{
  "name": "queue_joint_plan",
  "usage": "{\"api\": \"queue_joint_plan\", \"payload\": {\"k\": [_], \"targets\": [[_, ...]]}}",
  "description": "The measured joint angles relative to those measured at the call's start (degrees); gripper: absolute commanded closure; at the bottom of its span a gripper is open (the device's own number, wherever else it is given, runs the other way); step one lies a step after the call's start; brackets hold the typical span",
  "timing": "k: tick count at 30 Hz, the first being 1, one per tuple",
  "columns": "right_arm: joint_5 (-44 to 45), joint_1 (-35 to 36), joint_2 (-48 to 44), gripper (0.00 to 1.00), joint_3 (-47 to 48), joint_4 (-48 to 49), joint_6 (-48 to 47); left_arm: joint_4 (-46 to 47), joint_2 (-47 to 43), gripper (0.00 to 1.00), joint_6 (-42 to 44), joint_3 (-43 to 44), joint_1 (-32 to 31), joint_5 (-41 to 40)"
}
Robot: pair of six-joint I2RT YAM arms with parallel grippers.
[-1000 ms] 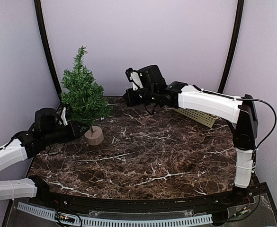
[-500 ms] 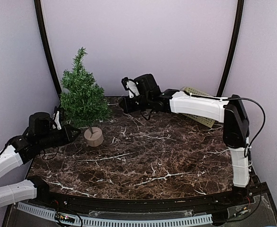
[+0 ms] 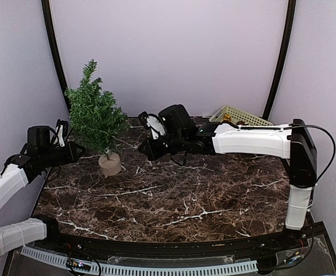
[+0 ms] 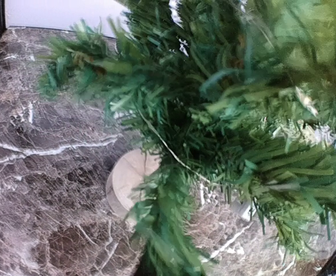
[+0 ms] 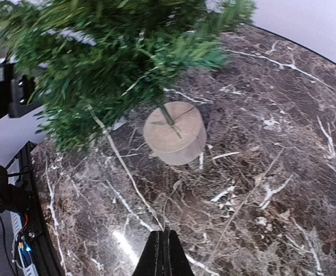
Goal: Decorate the small christmas tree
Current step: Wrap the side of the string light in the gap of the branches.
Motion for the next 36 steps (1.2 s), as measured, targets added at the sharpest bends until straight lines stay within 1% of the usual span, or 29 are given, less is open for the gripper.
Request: {"api": "queue_joint_plan", "payload": {"k": [1, 2, 3, 4, 5, 7, 10, 14, 16, 18, 21, 23, 27, 28, 30, 31, 32, 33, 34, 35, 36], "targets": [[-0.1, 0.6, -0.1, 1.0, 0.0, 0.1, 0.0, -0.1, 0.8, 0.71, 1.0, 0.7, 0.6, -0.2], [-0.2, 1.4, -0.1, 1.0, 0.0, 0.3, 0.0, -0.3, 1.2, 0.64, 1.8, 1.4, 1.1, -0.4], [-0.3, 2.1, -0.1, 1.0, 0.0, 0.2, 0.1, -0.6, 1.6, 0.53, 2.5, 2.1, 1.6, -0.7], [-0.5, 2.5, -0.1, 1.0, 0.0, 0.2, 0.1, -1.2, 1.9, 0.49, 2.9, 3.0, 1.9, -1.1], [-0.6, 2.9, -0.1, 1.0, 0.0, 0.2, 0.2, -1.6, 1.9, 0.41, 3.5, 3.6, 2.1, -1.5], [-0.6, 3.2, 0.0, 1.0, 0.1, 0.5, 0.5, -3.2, 1.3, 0.36, 3.9, 5.0, 2.2, -2.4], [0.5, 3.2, 0.4, 1.0, 0.6, 0.9, 1.2, -6.1, -1.2, 0.33, 3.6, 6.0, 2.2, -3.0], [4.0, 3.1, 1.8, 1.0, 2.0, 1.4, 1.8, -9.2, -7.7, 0.31, 0.4, 5.3, 1.2, -0.8], [5.6, 2.8, 2.5, 1.0, 2.7, 1.7, 2.3, -9.2, -10.4, 0.31, -2.2, 4.0, -1.6, -0.1], [6.4, 2.3, 3.4, 1.0, 3.6, 2.1, 3.0, -9.1, -12.4, 0.3, -5.1, 2.6, -6.7, 0.2], [6.6, 1.3, 4.7, 1.0, 5.0, 2.5, 3.8, -7.4, -11.6, 0.27, -8.8, 1.5, -13.6, -0.3], [6.6, 0.7, 5.5, 1.0, 5.7, 2.9, 4.2, -5.2, -9.5, 0.25, -10.8, 1.0, -16.9, -0.7], [6.5, 0.0, 5.8, 1.0, 6.1, 3.0, 4.6, -0.7, -5.2, 0.22, -13.3, 0.0, -18.7, -2.1], [6.4, 0.0, 5.8, 1.0, 6.1, 3.2, 4.6, 0.0, -4.6, 0.22, -13.6, -0.2, -18.8, -2.5], [6.3, 0.0, 5.8, 1.0, 6.1, 3.3, 4.5, 1.7, -3.1, 0.29, -14.0, -0.5, -18.8, -3.4], [6.2, 0.0, 5.8, 1.0, 6.1, 3.4, 4.4, 2.6, -2.4, 0.4, -14.3, -0.6, -18.8, -3.7], [6.3, 0.0, 5.8, 1.0, 6.1, 3.3, 4.3, 3.4, -1.9, 0.45, -14.5, -0.7, -18.8, -3.9], [6.3, 0.0, 5.8, 1.0, 6.1, 3.3, 4.2, 4.2, -1.2, 0.55, -14.7, -0.9, -18.8, -4.1], [6.3, 0.0, 5.8, 1.0, 6.1, 3.3, 4.0, 4.8, -0.5, 0.59, -14.9, -0.9, -18.8, -4.5], [6.3, 0.0, 5.8, 1.0, 6.1, 3.2, 3.8, 5.4, -0.1, 0.71, -15.2, -1.0, -18.8, -4.9], [6.3, 0.0, 5.8, 1.0, 6.1, 3.1, 3.5, 5.9, 0.3, 0.78, -15.1, -1.2, -18.8, -5.4]]}}
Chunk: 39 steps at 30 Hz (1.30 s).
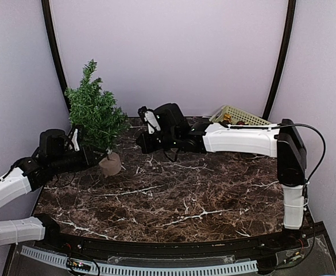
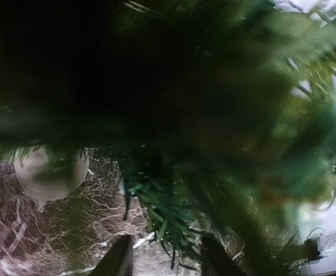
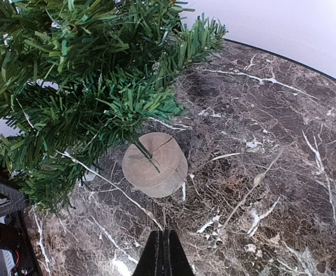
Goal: Decorate the small christmas tree
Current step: Wrap the side of the string light in the gap of the branches.
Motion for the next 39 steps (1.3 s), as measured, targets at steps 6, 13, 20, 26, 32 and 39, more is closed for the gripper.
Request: {"api": "queue_joint_plan", "payload": {"k": [6, 13, 20, 26, 32, 39], "targets": [[0.9, 0.4, -1.4, 1.0, -1.2, -0.6, -1.9, -0.2, -0.5, 1.0, 0.7, -0.5, -0.1, -3.4], [3.8, 3.7, -6.7, 1.0, -5.7, -2.3, -3.9, -7.1, -6.2, 1.0, 3.7, -0.4, 0.1, -8.4], [5.8, 9.0, -11.1, 1.0, -7.6, -4.2, -3.8, -14.0, -10.6, 1.0, 8.1, -0.2, 7.5, -8.2], [7.6, 11.1, -11.2, 1.0, -7.6, -4.5, -2.1, -16.5, -8.4, 0.79, 12.1, 1.8, 14.1, -4.8], [10.4, 10.7, -10.6, 1.0, -6.9, -4.7, -0.9, -18.7, -6.4, 0.42, 14.8, 6.6, 15.1, -3.5], [10.8, 9.8, -9.8, 1.0, -5.6, -4.9, -0.5, -29.0, -8.6, 0.33, 19.2, 20.0, 15.1, -6.5]]}}
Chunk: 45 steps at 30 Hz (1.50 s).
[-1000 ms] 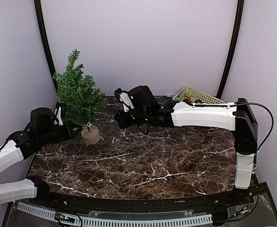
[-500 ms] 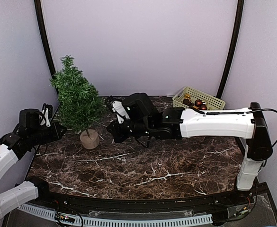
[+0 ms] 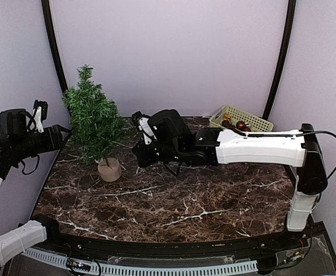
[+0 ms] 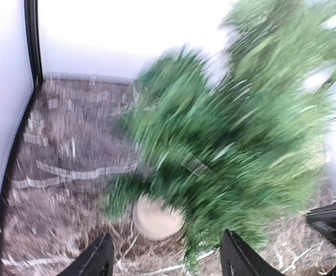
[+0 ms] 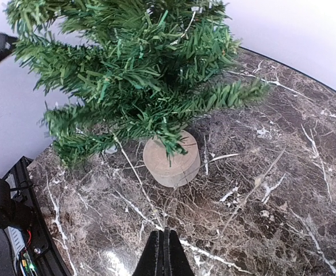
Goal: Decorate the small christmas tree
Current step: Wrap the side of the string light in the gap of the branches, then pick up the Christmas tree at the center of the board.
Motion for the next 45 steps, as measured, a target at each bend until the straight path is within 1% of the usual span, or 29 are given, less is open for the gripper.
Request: {"api": "queue_joint_plan", "payload": {"k": [2, 4, 7, 11, 15, 18, 21, 28, 29, 31, 32, 34, 38, 43, 45], "targets": [[0.0, 0.0, 0.0, 1.0, 0.0, 0.0, -0.1, -1.9, 0.6, 0.32, 1.6, 5.8, 0.0, 0.8], [0.2, -0.1, 0.0, 1.0, 0.0, -0.1, -0.1, -2.4, 1.7, 0.29, 2.7, 11.1, 0.0, 2.7], [0.3, -0.2, 0.0, 1.0, 0.0, -0.1, -0.1, -1.4, 4.0, 0.22, 3.9, 16.4, 0.0, 7.1], [0.4, -0.3, 0.0, 1.0, 0.0, -0.1, 0.0, 0.7, 7.3, 0.15, 5.3, 18.8, 0.0, 11.2], [0.4, -0.3, 0.0, 1.0, 0.0, 0.0, 0.1, 3.4, 11.6, 0.11, 6.9, 19.5, 0.0, 13.7], [0.2, -0.3, 0.0, 1.0, 0.0, 0.0, 0.1, 4.7, 14.4, 0.1, 8.4, 20.2, 0.0, 14.4], [-0.1, -0.3, 0.0, 1.0, 0.0, -0.1, 0.1, 5.3, 17.0, 0.1, 10.0, 22.7, 0.0, 14.8], [-1.2, -0.3, 0.0, 1.0, 0.9, 0.0, 0.4, 7.4, 20.9, 0.09, 13.3, 26.4, 0.0, 16.3], [-1.4, -0.3, 0.0, 1.0, 1.0, 0.0, 0.5, 7.4, 21.4, 0.1, 13.8, 26.7, 0.0, 16.5], [-1.6, -0.4, 0.0, 1.0, 1.1, 0.0, 0.5, 7.4, 22.5, 0.14, 14.5, 27.1, 0.0, 16.9], [-1.6, -0.4, 0.0, 1.0, 1.2, 0.0, 0.5, 7.4, 23.0, 0.22, 14.8, 27.3, 0.0, 17.0], [-1.6, -0.4, 0.0, 1.0, 1.2, 0.0, 0.6, 7.4, 23.7, 0.31, 15.4, 27.7, 0.0, 17.2], [-1.8, -0.5, 0.3, 1.0, 1.4, 0.0, 0.8, 7.4, 24.2, 0.39, 17.0, 29.2, 0.0, 17.0], [-2.1, -0.6, 0.9, 1.0, 1.8, 0.0, 1.2, 7.1, 24.6, 0.45, 18.4, 32.4, 0.0, 17.0], [-2.3, -0.6, 1.0, 1.0, 1.8, 0.0, 1.2, 7.0, 25.4, 0.46, 19.0, 33.9, 0.0, 17.0]]}}
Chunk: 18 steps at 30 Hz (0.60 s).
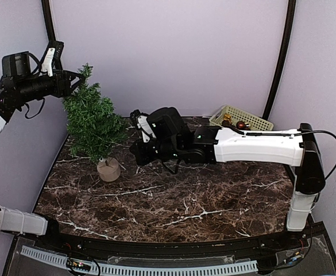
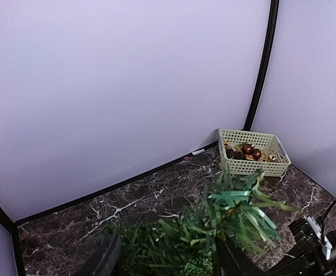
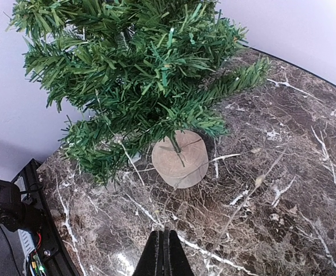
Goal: Decorate the small christmas tree
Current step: Pick up the Christmas tree at the center of the board.
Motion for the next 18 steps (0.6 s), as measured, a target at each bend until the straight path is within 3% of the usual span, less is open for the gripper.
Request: {"api": "queue_joint_plan", "payload": {"k": [9, 15, 18], "targets": [[-0.5, 0.0, 0.2, 1.0, 0.1, 0.0, 0.2, -2.6, 3.6, 0.45, 1.0, 1.1, 0.0, 0.5], [-0.6, 0.0, 0.2, 1.0, 0.1, 0.0, 0.2, -3.7, 4.2, 0.77, 1.3, 1.1, 0.0, 1.3], [-0.6, 0.0, 0.2, 1.0, 0.1, 0.0, 0.2, -3.9, 4.2, 0.86, 0.8, 1.1, 0.0, 1.4]]}}
